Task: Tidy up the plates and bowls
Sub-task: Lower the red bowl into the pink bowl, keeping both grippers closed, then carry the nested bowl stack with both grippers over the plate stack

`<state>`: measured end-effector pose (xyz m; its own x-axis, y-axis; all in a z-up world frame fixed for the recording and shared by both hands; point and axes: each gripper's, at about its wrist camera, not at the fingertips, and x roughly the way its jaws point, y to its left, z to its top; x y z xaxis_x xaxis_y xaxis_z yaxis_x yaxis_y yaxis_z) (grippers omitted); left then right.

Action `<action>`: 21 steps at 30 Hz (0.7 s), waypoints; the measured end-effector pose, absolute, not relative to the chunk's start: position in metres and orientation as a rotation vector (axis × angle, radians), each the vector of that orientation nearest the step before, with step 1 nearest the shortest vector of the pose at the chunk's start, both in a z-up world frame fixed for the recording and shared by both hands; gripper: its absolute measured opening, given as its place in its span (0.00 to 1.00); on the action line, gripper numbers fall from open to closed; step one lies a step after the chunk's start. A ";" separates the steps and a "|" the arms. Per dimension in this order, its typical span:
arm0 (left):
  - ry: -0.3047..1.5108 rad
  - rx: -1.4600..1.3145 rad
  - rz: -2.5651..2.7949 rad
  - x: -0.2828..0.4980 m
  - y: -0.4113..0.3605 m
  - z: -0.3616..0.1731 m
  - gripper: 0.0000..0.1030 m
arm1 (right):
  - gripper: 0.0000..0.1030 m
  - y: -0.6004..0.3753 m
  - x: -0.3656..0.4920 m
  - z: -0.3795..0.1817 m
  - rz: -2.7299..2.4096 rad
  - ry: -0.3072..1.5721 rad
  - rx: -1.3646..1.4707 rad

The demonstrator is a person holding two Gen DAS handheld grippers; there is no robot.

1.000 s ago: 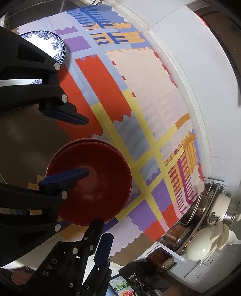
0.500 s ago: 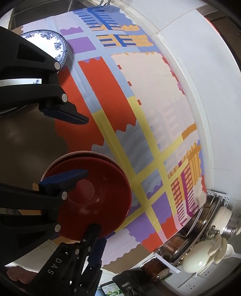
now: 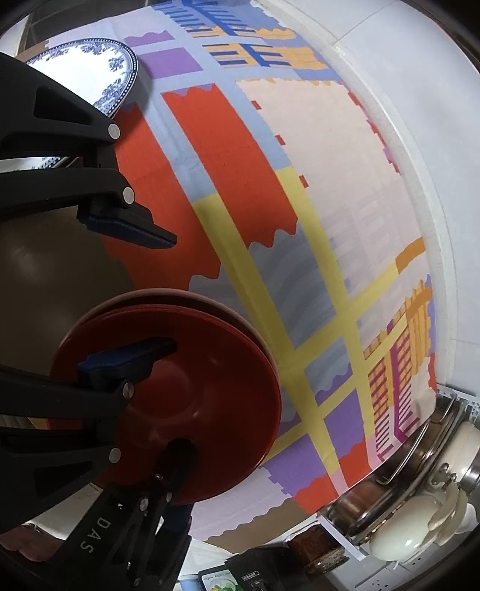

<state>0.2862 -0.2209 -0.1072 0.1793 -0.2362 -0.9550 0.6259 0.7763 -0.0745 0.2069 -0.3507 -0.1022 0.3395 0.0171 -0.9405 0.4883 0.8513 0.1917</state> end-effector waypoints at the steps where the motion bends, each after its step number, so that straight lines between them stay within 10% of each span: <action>1: 1.257 0.371 -0.632 0.286 -0.221 -0.108 0.47 | 0.34 -0.351 0.208 -0.104 -0.319 1.200 0.499; 21: 1.335 0.326 -0.675 0.286 -0.229 -0.118 0.30 | 0.23 -0.350 0.212 -0.117 -0.297 1.242 0.577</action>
<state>0.2862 -0.2287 -0.1182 0.0833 -0.2627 -0.9613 0.6190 0.7696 -0.1567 0.2118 -0.3495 -0.1167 0.3096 0.0942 -0.9462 0.5127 0.8215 0.2495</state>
